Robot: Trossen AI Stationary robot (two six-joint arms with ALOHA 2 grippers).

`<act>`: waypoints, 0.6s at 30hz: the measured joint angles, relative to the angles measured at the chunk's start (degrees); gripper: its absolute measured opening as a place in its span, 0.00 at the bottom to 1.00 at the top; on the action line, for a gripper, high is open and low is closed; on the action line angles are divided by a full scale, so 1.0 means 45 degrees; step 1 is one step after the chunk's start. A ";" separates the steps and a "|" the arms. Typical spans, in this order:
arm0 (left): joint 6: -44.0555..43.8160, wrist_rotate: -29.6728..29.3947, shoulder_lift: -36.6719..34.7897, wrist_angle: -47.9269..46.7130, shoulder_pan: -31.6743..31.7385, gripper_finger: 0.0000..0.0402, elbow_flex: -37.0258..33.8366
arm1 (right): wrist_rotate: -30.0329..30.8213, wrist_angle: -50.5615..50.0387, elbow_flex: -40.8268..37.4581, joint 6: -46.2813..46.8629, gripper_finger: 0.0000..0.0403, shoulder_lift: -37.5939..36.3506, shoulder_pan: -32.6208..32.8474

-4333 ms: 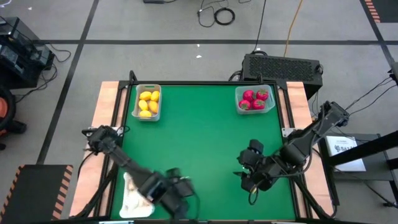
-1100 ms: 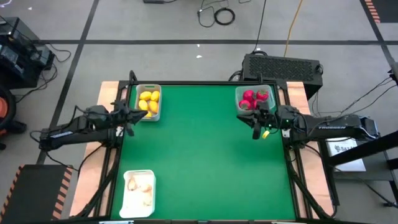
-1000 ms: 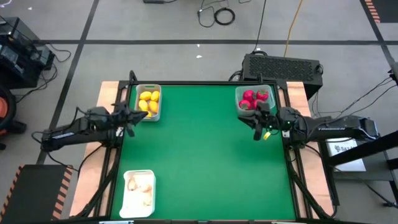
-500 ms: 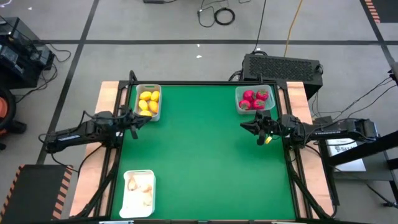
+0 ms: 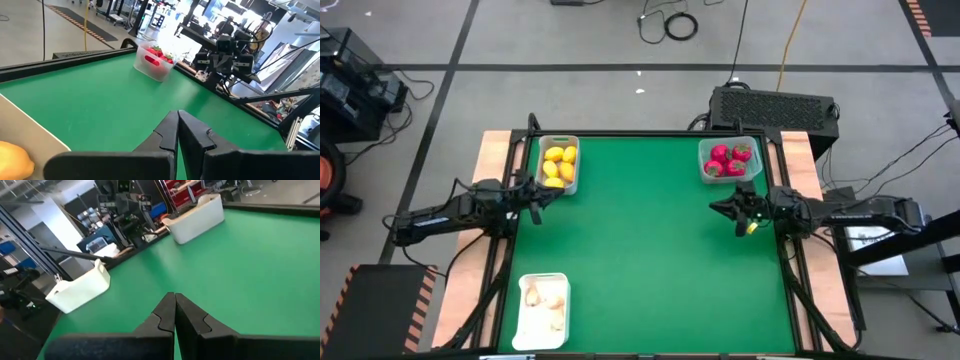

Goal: Sort produce into baskets
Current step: Return to Home Position

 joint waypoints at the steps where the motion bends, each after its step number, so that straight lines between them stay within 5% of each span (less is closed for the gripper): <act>1: 0.0000 0.0000 0.0000 0.0000 0.0000 0.04 0.0000 | 0.0000 -0.0365 0.0000 -0.0001 0.00 -0.0285 0.0000; 18: 0.0218 0.0885 0.0000 0.1043 0.0000 0.04 0.0000 | 0.0395 -0.3597 0.0015 -0.2050 0.00 -0.2813 -0.0001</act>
